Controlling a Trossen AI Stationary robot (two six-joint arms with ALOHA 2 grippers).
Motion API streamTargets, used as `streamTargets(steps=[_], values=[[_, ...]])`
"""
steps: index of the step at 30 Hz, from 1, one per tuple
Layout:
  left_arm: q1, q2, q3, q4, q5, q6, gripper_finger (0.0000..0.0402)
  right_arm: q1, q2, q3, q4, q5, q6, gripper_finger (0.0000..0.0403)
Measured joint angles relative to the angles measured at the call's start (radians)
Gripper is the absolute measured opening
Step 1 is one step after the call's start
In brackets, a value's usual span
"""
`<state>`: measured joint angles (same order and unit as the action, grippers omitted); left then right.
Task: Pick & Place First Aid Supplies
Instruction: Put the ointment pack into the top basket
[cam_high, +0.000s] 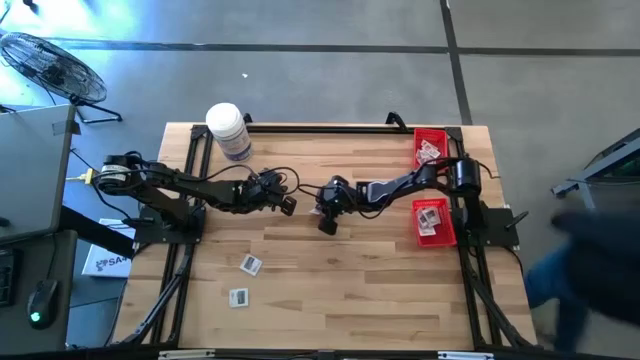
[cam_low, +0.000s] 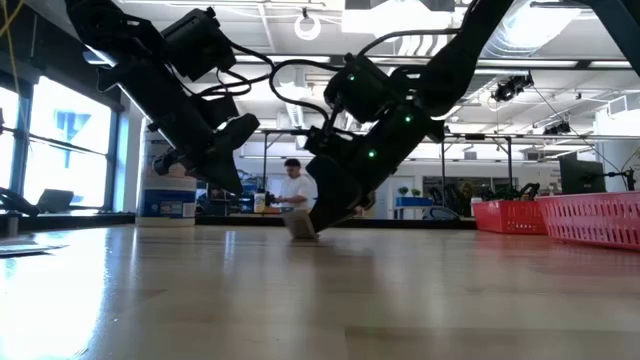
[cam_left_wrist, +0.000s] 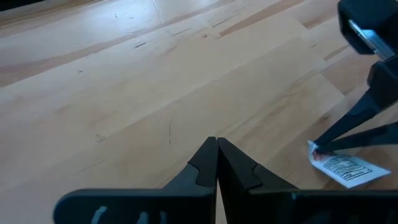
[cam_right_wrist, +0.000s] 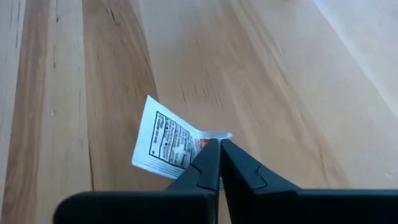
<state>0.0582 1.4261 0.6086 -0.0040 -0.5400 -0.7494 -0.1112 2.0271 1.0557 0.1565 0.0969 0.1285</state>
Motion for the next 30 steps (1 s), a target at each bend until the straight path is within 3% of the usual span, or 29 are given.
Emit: streamTargets(steps=[7, 10, 13, 20, 23, 26, 30], values=[[0.0, 0.0, 0.0, -0.003, 0.0, 0.0, 0.0, -0.006, -0.099, -0.004, -0.077, 0.008, 0.0, 0.0001], [0.0, 0.0, 0.0, -0.007, 0.001, 0.0, 0.0, -0.02, -0.194, 0.0, -0.185, 0.062, -0.005, 0.0001], [0.0, 0.0, 0.0, -0.007, 0.003, 0.0, 0.0, -0.05, -0.307, 0.0, -0.401, 0.191, -0.018, 0.0001], [0.0, 0.0, 0.0, -0.007, 0.008, 0.0, 0.0, -0.207, -0.54, 0.0, -1.047, 0.65, 0.115, 0.0001], [0.0, 0.0, 0.0, -0.007, 0.009, 0.0, 0.0, -0.316, -0.592, 0.0, -1.21, 0.752, 0.157, 0.0001], [0.0, 0.0, 0.0, -0.004, 0.018, 0.0, 0.0, -0.425, -0.599, -0.002, -1.241, 0.765, 0.107, 0.0002], [0.0, 0.0, 0.0, 0.001, 0.034, 0.0, 0.0, -0.542, -0.592, -0.06, -1.146, 0.702, -0.033, 0.0003]])
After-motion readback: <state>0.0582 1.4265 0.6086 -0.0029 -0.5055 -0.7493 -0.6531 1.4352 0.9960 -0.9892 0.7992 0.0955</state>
